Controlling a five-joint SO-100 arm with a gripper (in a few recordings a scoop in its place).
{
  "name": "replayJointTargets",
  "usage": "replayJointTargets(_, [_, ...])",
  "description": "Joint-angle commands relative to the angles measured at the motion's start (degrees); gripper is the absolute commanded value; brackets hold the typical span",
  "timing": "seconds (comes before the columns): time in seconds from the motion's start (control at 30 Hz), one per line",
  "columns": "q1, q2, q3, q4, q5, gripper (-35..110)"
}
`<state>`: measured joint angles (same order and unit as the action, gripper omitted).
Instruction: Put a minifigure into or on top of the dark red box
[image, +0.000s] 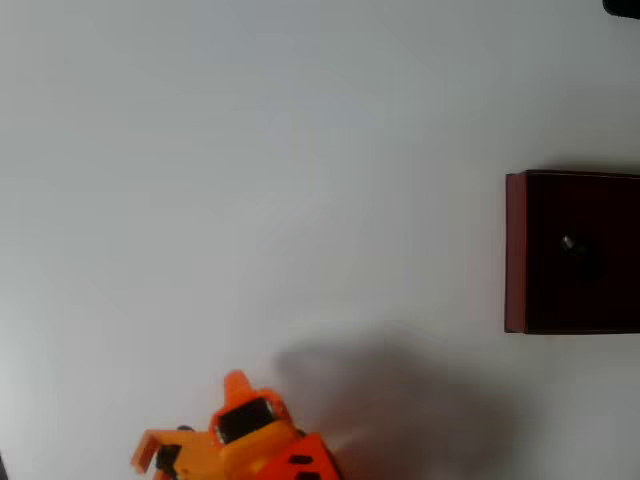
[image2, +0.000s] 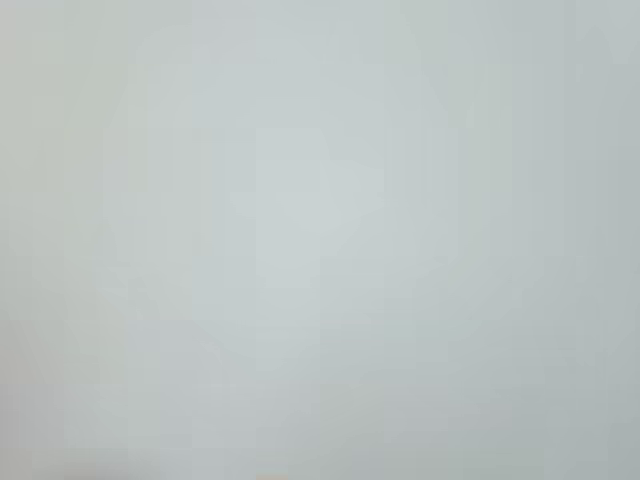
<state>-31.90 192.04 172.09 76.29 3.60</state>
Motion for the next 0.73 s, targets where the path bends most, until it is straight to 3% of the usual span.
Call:
replayJointTargets(0.0, [-3.52,1.93,0.53,1.23,-0.44,0])
replayJointTargets(0.7, [-8.09,3.34,0.88,1.58,-5.54,0])
